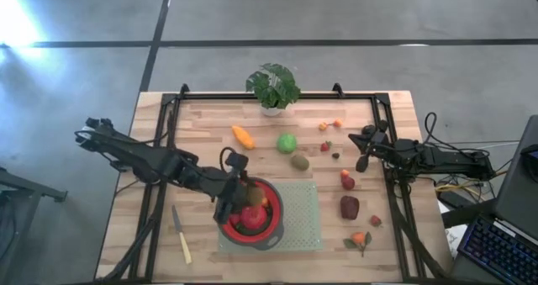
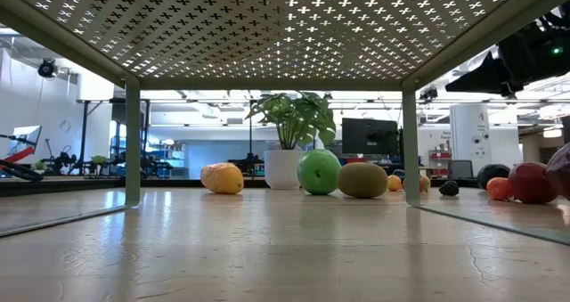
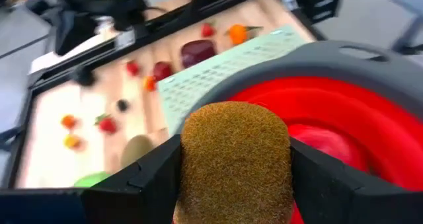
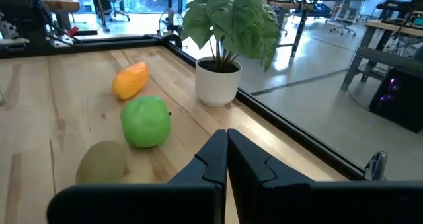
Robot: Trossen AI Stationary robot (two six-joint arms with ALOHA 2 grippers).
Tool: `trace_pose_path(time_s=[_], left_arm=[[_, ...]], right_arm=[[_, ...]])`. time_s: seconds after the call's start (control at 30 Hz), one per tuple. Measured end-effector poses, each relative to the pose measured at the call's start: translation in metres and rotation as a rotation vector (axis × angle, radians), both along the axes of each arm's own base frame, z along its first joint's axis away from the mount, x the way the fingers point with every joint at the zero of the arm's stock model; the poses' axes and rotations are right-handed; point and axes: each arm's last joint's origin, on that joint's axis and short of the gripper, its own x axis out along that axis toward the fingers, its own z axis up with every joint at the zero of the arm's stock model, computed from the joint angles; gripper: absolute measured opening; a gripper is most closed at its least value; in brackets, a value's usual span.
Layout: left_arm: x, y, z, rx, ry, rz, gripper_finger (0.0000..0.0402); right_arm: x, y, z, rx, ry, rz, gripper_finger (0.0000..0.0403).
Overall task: Pick & Place Fruit
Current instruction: Put the kiwi into the red strainer
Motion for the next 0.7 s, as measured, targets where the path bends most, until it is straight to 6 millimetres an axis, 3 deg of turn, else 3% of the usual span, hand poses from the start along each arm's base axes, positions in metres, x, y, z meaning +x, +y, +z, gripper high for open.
trace_pose_path(time_s=[0.7], left_arm=[[0.012,0.007,-0.015,-0.048,0.084,0.086,0.0256]], right_arm=[[0.000,0.000,0.000,0.000,0.003,0.000,0.0008]])
